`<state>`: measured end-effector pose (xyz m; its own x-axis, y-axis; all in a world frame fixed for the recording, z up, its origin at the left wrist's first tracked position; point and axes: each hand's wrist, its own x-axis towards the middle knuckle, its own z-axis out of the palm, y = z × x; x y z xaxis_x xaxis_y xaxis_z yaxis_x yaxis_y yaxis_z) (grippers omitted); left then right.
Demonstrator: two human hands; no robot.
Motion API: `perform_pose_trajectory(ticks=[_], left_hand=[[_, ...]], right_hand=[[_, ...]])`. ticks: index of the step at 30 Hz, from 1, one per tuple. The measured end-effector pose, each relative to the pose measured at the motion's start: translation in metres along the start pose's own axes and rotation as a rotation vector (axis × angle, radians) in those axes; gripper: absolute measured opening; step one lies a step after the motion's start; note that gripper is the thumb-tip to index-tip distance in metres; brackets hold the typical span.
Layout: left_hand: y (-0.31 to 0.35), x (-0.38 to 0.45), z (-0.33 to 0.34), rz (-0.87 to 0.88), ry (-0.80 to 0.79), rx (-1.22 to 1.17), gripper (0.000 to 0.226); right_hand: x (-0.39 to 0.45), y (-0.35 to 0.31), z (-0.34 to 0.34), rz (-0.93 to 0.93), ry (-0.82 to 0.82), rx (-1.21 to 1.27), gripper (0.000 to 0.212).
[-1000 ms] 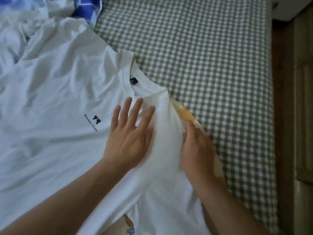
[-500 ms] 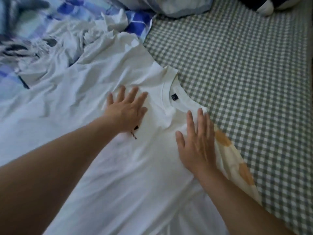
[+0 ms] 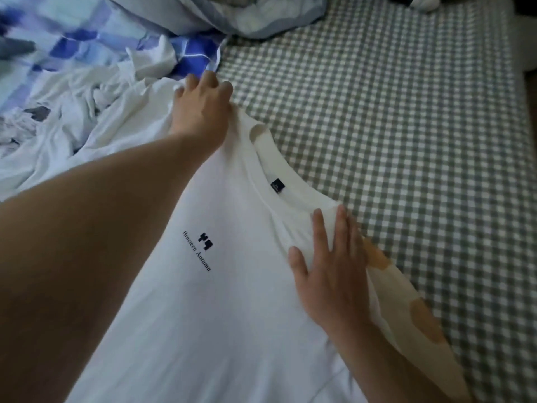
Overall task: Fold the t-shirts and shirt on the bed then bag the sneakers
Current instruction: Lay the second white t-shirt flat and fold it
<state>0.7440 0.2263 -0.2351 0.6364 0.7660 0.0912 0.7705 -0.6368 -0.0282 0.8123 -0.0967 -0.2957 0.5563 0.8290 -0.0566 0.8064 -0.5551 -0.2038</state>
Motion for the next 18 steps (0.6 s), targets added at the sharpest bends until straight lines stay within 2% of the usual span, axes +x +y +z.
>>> perform_pose_trajectory(ticks=[2,5,8,10,13,16,18], left_hand=[[0.003,0.001,0.008,-0.038,-0.006,0.078,0.023],[0.026,-0.022,0.014,-0.054,-0.034,-0.016,0.051],[0.061,-0.113,-0.003,0.001,-0.088,-0.163,0.062],[0.067,-0.201,-0.016,-0.02,-0.206,-0.191,0.063],[0.016,-0.298,-0.012,-0.24,-0.347,-0.077,0.066],[-0.054,-0.319,-0.006,-0.535,-0.396,-0.039,0.067],[-0.073,-0.316,0.001,-0.621,-0.392,-0.07,0.068]], right_hand=[[0.001,0.003,0.004,0.004,-0.016,-0.002,0.073],[0.002,0.004,0.009,-0.005,0.013,-0.004,0.072],[0.003,0.003,0.012,0.01,0.005,0.014,0.073],[0.002,0.005,0.01,0.041,-0.043,0.008,0.074],[0.002,0.001,0.009,-0.003,-0.039,-0.031,0.075],[0.0,0.0,0.005,0.058,-0.045,-0.05,0.076],[-0.006,-0.023,-0.006,0.116,-0.004,-0.05,0.073]])
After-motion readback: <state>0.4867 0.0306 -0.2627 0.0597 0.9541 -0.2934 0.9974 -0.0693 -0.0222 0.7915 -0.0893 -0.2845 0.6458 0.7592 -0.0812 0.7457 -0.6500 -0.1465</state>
